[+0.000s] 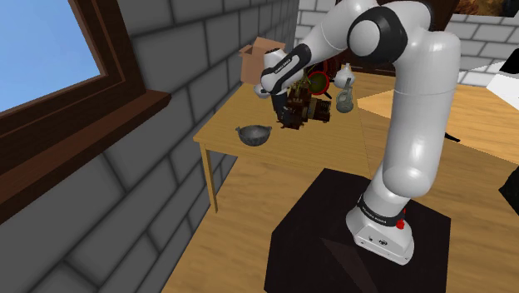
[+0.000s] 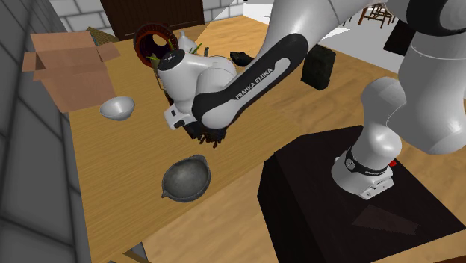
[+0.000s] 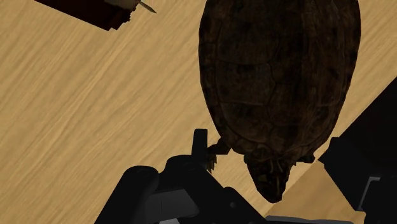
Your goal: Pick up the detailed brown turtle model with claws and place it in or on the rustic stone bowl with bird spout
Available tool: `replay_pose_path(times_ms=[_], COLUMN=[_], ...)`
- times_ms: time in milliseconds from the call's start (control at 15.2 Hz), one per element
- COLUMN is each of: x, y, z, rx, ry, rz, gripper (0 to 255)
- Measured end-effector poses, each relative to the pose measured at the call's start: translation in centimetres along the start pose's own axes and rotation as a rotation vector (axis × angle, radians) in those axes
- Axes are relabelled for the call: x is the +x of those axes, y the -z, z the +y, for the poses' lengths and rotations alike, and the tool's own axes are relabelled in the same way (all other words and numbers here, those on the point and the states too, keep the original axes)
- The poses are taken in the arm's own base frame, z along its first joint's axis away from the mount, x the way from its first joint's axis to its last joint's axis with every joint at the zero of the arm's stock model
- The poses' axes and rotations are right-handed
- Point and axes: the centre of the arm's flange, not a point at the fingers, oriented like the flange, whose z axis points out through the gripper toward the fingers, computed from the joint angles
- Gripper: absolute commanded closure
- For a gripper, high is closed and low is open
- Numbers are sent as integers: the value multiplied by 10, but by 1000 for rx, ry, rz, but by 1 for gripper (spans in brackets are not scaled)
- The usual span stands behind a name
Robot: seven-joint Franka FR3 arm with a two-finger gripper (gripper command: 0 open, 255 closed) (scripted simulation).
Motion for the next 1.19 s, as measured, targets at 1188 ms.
replay_pose_path(times_ms=[1188], x=[48], y=[80], z=[6], rx=[0], ry=[1], rz=[0], gripper=[255])
